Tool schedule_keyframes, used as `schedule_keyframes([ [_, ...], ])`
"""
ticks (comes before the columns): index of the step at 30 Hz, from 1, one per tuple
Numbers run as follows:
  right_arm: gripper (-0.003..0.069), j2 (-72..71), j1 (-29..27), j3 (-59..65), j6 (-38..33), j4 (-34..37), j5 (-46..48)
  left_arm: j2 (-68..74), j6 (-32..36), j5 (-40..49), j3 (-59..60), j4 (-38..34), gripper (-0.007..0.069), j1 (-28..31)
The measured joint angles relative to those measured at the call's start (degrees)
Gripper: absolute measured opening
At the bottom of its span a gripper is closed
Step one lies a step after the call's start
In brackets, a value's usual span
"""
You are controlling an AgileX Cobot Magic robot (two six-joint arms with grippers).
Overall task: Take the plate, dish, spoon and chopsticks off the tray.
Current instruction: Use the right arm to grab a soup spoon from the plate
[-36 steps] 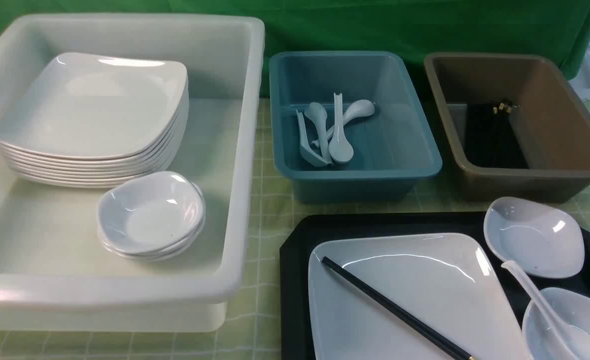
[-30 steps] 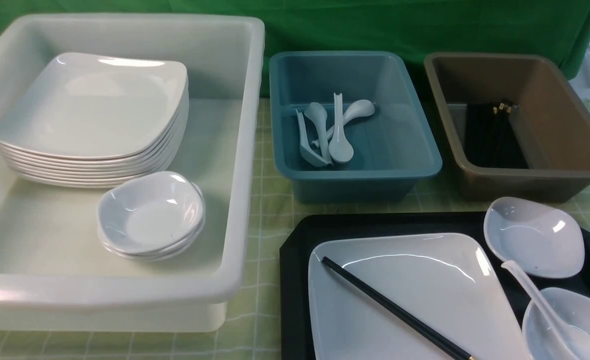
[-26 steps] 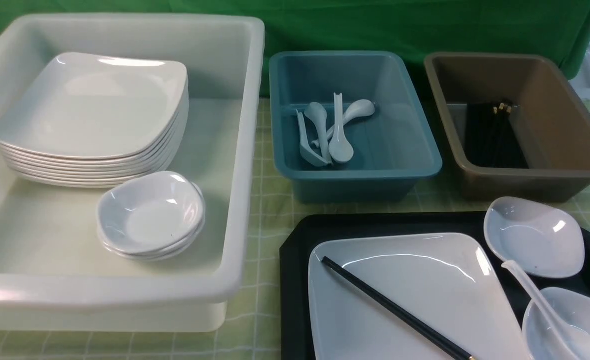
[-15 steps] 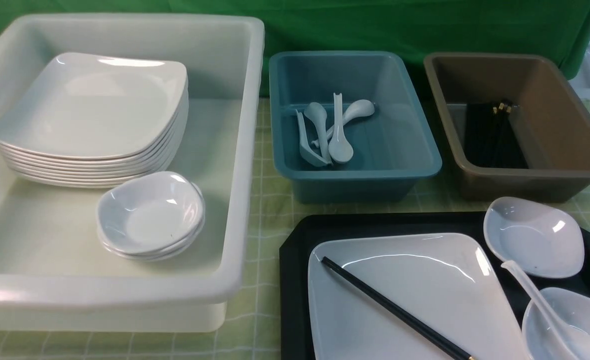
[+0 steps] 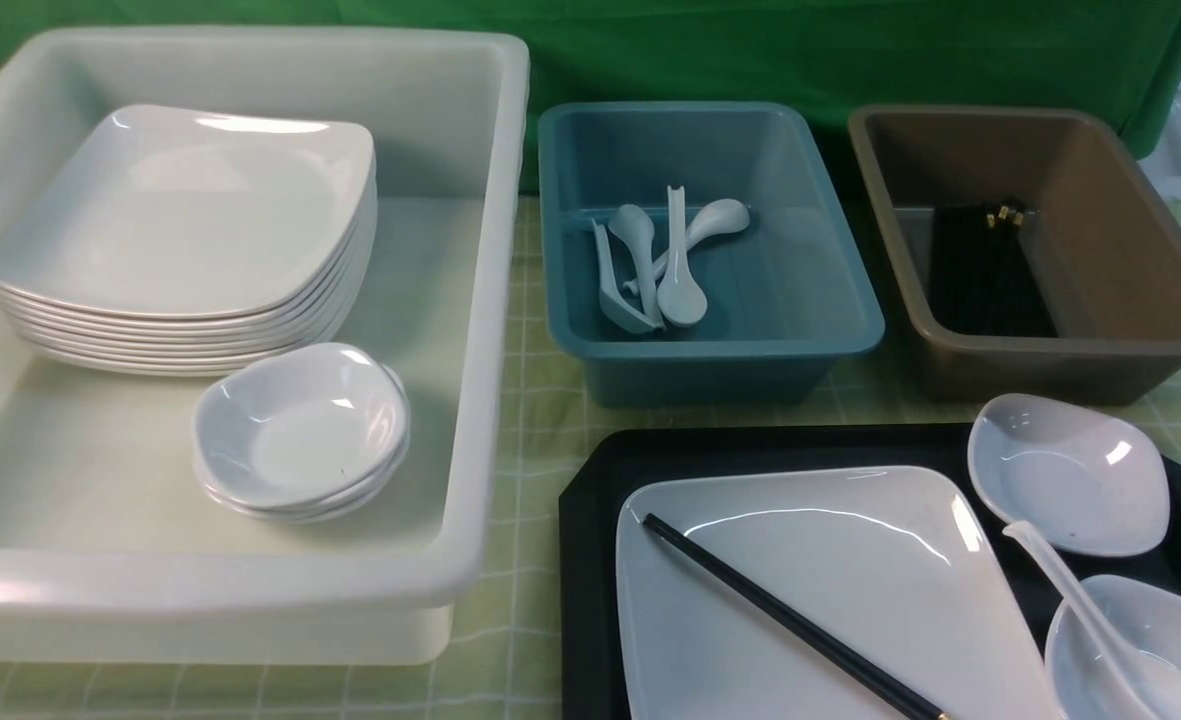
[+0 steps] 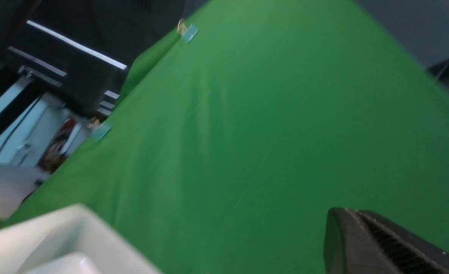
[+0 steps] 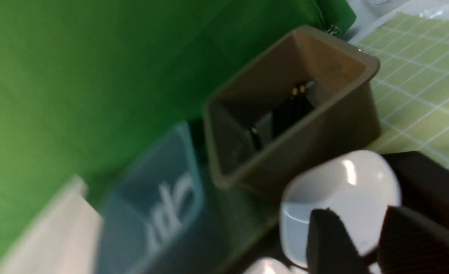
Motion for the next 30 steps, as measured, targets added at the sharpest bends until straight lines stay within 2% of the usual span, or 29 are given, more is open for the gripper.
schedule_keyframes([
  [2,0.0239,0.0,0.0,0.0,2.6,0.8,-1.9,0.0,-1.7,-2.8,-0.5,1.5,0.002,0.0],
  [4,0.0239,0.0,0.0,0.0,3.4,1.3,-3.5,-0.1,-3.7,-2.0,-3.9,5.1,0.002,0.0],
  [8,0.0239,0.0,0.0,0.0,5.2,1.7,-7.9,0.6,-7.2,16.6,-20.7,18.1,0.002,0.0],
  [10,0.0237,0.0,0.2,-0.3,6.3,0.4,-10.6,3.6,-7.0,29.1,-29.3,21.4,0.002,0.0],
  [12,0.0217,0.0,0.8,-3.0,5.8,-4.0,-8.4,7.2,-2.8,40.4,-37.6,21.2,0.002,0.0],
  [15,0.0142,2.1,2.6,-11.3,2.9,-13.1,1.4,14.4,9.7,58.0,-46.1,17.0,0.002,0.0],
  [17,0.0064,6.7,4.2,-19.1,-2.9,-17.4,8.4,20.0,18.2,71.5,-51.4,13.2,0.002,0.0],
  [20,0.0029,15.3,6.7,-29.5,-9.7,-19.1,19.6,27.2,21.9,82.7,-53.6,11.9,0.002,0.0],
  [21,0.0029,16.8,6.9,-30.1,-10.1,-19.2,20.4,28.1,22.2,83.3,-53.6,11.9,0.002,0.0],
  [24,0.0027,29.1,10.3,-39.7,-16.6,-19.6,34.4,34.1,23.3,89.9,-52.5,9.4,0.002,0.0],
  [25,0.0027,35.5,11.7,-43.7,-20.1,-19.6,40.9,36.7,26.1,90.8,-51.4,6.6,0.002,0.0],
  [30,0.0031,49.9,14.2,-50.9,-26.7,-19.8,52.7,40.9,29.8,90.4,-49.6,5.1,0.002,0.0],
])
